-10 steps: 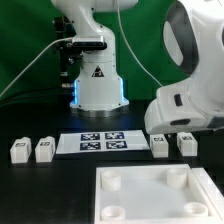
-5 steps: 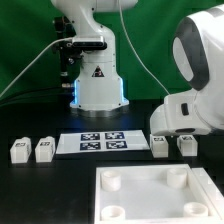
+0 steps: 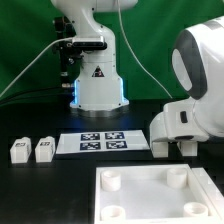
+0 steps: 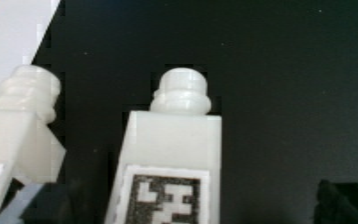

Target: Assemble one leg

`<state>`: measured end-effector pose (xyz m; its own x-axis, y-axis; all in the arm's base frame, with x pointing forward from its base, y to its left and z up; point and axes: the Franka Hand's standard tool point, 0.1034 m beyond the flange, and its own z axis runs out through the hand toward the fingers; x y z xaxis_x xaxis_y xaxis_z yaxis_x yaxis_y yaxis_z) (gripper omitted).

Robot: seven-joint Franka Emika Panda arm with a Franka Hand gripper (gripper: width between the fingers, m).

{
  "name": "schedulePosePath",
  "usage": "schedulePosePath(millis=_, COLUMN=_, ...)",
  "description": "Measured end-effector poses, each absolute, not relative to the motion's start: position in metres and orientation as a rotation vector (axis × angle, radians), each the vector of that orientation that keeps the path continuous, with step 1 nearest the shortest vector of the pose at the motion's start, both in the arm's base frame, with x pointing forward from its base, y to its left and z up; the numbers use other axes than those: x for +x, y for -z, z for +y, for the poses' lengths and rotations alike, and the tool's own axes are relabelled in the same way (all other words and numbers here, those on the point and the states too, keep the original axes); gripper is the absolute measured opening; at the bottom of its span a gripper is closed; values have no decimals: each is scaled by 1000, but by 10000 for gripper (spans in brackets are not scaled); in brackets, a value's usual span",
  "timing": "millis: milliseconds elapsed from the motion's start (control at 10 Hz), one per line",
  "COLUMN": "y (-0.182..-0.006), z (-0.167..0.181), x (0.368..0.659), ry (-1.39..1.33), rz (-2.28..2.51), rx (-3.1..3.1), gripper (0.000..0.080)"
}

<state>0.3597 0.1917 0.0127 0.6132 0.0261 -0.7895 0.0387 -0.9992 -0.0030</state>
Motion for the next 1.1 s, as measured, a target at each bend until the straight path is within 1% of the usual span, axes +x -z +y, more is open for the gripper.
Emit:
schedulePosePath(millis=100, y=-13, z=192, x=360, ry=1375, rz=56, rx=2809, gripper=649)
schedulePosePath(millis=200, y=-13, z=192, x=360, ry=1375, rz=56, rx=2809, gripper=554)
schedulePosePath(millis=300, y=-13, z=192, x=360, ry=1375, rz=56, rx=2809, gripper=554)
schedulePosePath(millis=400, y=-13, z=192, x=360, ry=1375, rz=56, rx=2809, gripper=380)
schedulePosePath(millis=500, y=-13, z=192, x=360, ry=1375, rz=56, rx=2809, gripper=288)
schedulePosePath(millis=1100, y=-13, z=192, x=360, ry=1375, rz=56, rx=2809, gripper=288)
